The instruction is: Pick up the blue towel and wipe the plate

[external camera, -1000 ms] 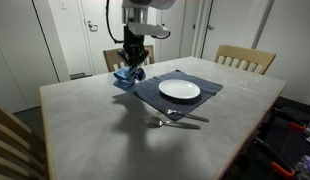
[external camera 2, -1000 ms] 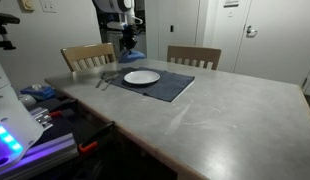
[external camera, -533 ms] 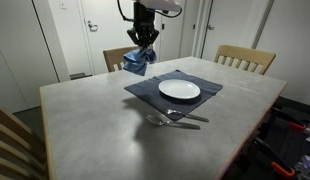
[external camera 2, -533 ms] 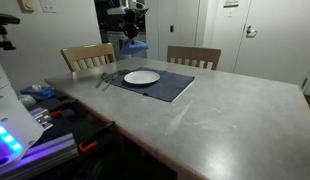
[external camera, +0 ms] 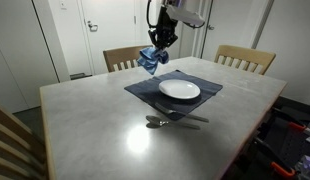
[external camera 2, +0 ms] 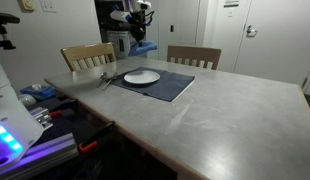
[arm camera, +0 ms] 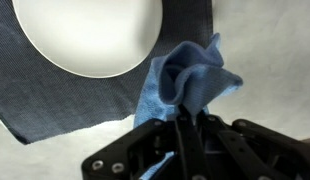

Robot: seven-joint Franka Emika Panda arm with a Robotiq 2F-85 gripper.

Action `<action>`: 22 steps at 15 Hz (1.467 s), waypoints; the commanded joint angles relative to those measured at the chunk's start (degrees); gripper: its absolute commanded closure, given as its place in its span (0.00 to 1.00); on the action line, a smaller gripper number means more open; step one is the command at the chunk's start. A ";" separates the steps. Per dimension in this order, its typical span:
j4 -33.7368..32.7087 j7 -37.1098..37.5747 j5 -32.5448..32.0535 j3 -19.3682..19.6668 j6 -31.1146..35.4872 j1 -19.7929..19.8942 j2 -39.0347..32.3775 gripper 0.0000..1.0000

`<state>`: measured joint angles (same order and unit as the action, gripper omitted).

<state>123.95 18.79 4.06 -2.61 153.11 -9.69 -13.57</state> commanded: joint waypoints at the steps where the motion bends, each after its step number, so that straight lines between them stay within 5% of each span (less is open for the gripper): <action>1: 11.37 -3.88 8.11 -1.89 11.18 3.56 5.06 0.98; 5: 12.69 -9.29 20.38 -6.80 20.15 4.43 1.18 0.98; 10: 10.72 -11.61 23.67 -11.04 20.94 5.89 -4.90 0.98; 17: 10.00 -10.09 21.77 -11.57 20.61 10.21 -9.74 0.98; 22: 10.05 -3.22 16.49 -4.33 8.07 6.06 -9.85 0.98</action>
<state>135.02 12.44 23.48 -10.27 167.83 -1.84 -22.88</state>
